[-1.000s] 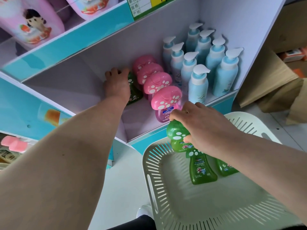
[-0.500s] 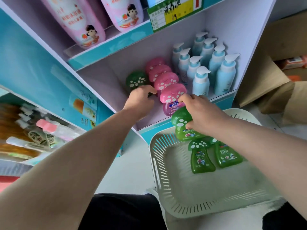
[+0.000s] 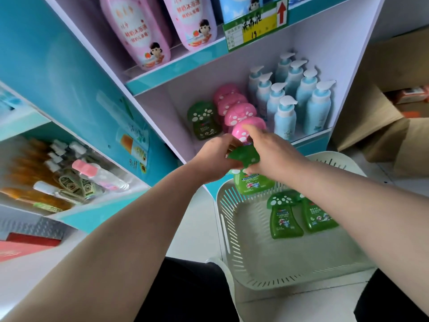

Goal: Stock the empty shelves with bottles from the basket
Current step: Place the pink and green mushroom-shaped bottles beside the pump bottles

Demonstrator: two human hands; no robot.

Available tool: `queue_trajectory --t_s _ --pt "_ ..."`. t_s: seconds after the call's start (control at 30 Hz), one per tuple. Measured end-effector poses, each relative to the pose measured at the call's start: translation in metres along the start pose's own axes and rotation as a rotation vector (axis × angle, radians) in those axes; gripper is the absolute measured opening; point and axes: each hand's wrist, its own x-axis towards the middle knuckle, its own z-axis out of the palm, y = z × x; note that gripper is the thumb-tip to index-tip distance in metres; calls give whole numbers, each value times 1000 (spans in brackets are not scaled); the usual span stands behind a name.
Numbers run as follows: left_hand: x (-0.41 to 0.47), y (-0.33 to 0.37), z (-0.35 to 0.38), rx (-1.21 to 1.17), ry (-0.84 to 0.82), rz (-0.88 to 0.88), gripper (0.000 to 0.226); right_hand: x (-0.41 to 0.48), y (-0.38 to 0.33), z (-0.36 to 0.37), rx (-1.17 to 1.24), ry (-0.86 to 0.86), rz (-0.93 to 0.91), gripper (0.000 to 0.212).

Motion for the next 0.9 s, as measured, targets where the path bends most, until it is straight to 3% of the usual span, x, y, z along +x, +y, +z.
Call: queue_trajectory --t_s 0.1,0.2,0.6,0.9 --pt "10 -12 -4 64 95 -102 48 8 4 -2 -141 -63 80 88" --pt "21 -19 -5 151 185 -172 47 6 14 1 -275 -143 104 74" --pt "49 -37 -34 99 396 -282 46 10 20 2 -259 -165 107 58" --pt "46 -55 -2 147 302 -326 45 7 13 6 -262 -219 83 59"
